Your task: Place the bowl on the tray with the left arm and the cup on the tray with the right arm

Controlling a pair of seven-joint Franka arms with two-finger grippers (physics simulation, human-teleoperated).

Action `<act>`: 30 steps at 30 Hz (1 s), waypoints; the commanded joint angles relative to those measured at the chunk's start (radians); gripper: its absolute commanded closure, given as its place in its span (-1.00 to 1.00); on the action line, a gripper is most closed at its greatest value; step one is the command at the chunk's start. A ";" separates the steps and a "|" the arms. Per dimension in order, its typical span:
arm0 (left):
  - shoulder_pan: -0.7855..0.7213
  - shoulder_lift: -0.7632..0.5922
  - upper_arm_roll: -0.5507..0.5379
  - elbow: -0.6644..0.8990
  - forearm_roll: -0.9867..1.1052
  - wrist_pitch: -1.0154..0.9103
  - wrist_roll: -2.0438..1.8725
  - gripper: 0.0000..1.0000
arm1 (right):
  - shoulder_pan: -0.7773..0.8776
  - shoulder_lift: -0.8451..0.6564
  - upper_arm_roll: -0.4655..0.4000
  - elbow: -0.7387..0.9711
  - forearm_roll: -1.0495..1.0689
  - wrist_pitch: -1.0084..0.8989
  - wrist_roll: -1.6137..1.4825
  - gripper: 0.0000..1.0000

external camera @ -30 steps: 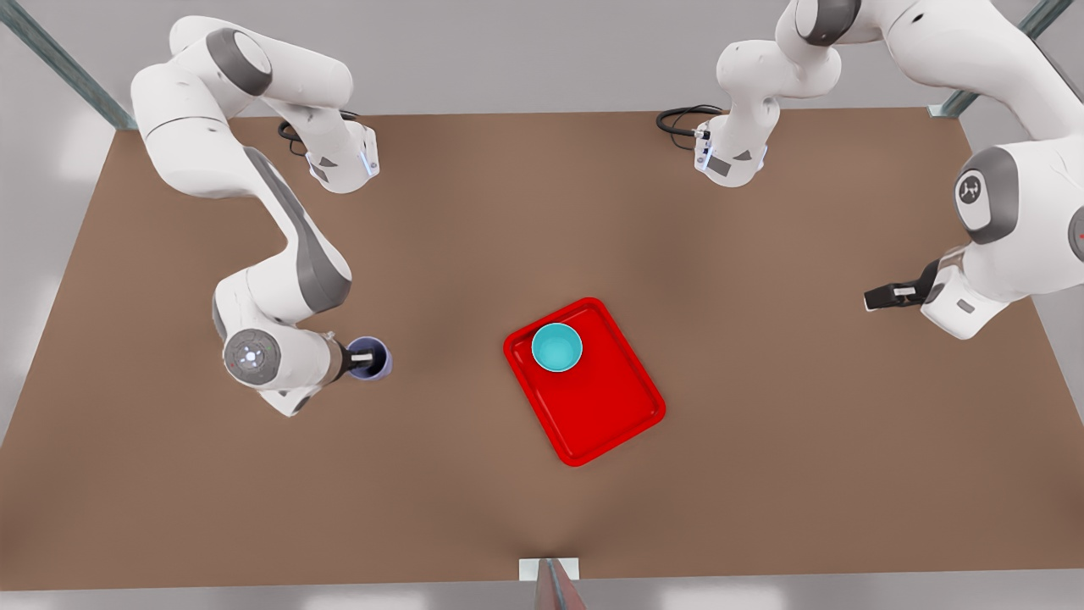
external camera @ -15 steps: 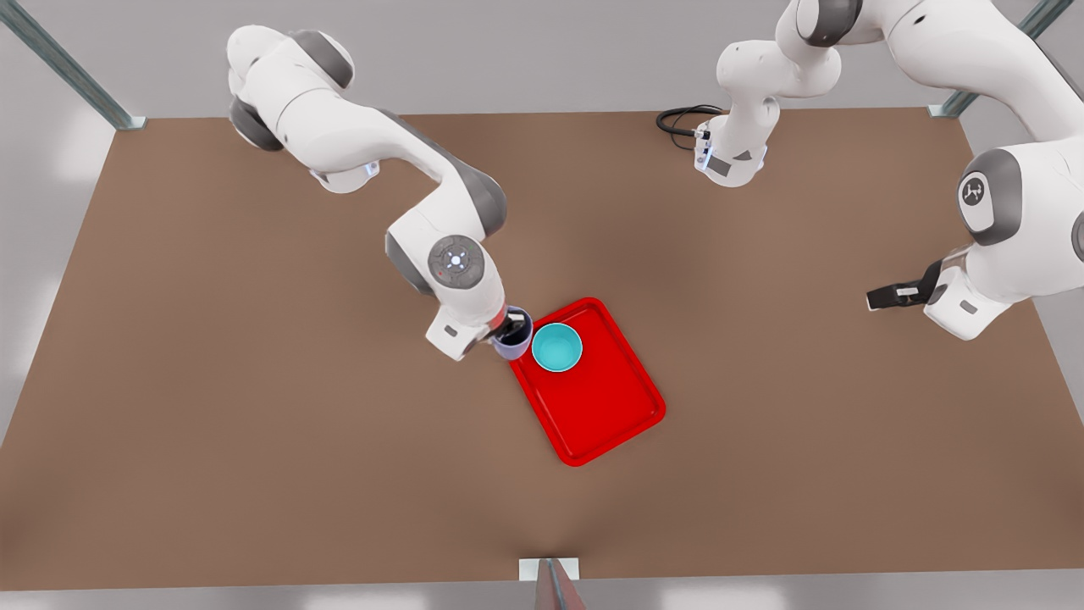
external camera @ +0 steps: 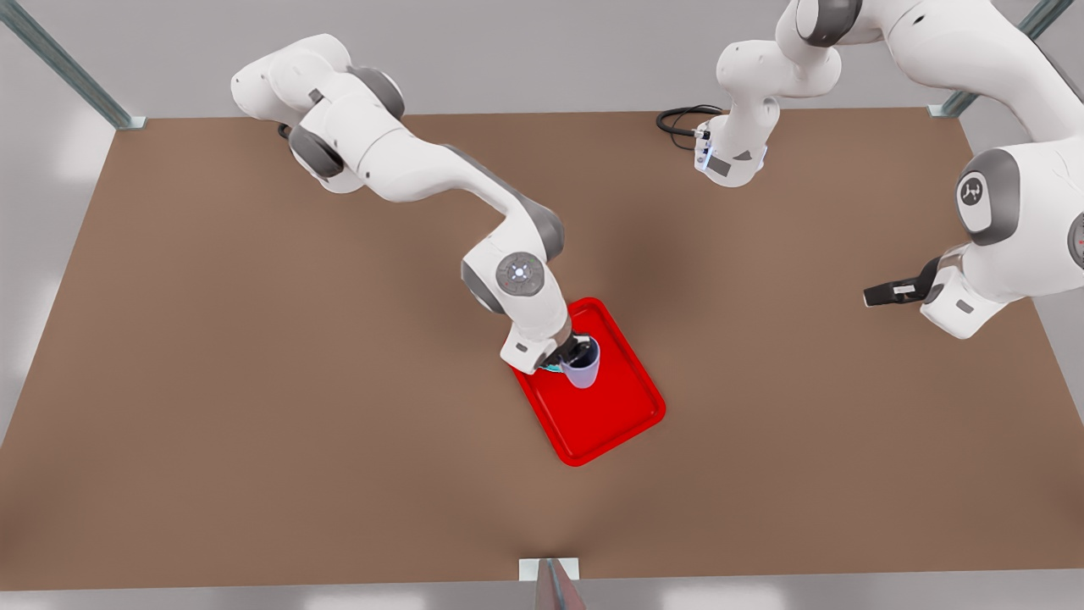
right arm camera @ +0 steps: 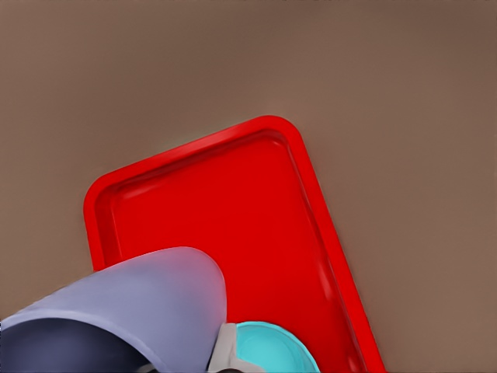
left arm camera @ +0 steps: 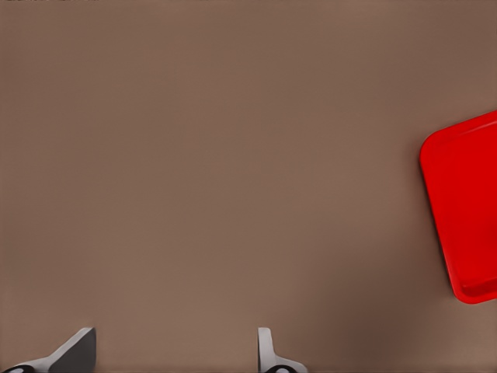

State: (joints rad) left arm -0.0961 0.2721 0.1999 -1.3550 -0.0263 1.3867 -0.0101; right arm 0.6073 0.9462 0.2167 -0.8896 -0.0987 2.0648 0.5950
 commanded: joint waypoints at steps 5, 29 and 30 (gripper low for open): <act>0.001 0.004 -0.001 -0.001 -0.001 0.000 -0.001 -1.00 | 0.005 0.045 -0.005 -0.005 -0.010 0.040 0.000 0.57; 0.001 0.012 -0.005 -0.001 -0.001 -0.009 -0.008 -1.00 | 0.025 0.143 -0.028 -0.040 -0.010 0.225 0.008 -0.12; 0.001 0.012 -0.005 -0.001 -0.001 -0.009 -0.008 -1.00 | 0.025 0.143 -0.028 -0.040 -0.010 0.225 0.006 -0.48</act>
State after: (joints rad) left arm -0.0951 0.2839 0.1948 -1.3561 -0.0277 1.3775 -0.0184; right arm 0.6320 1.0893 0.1887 -0.9296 -0.1096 2.2900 0.6033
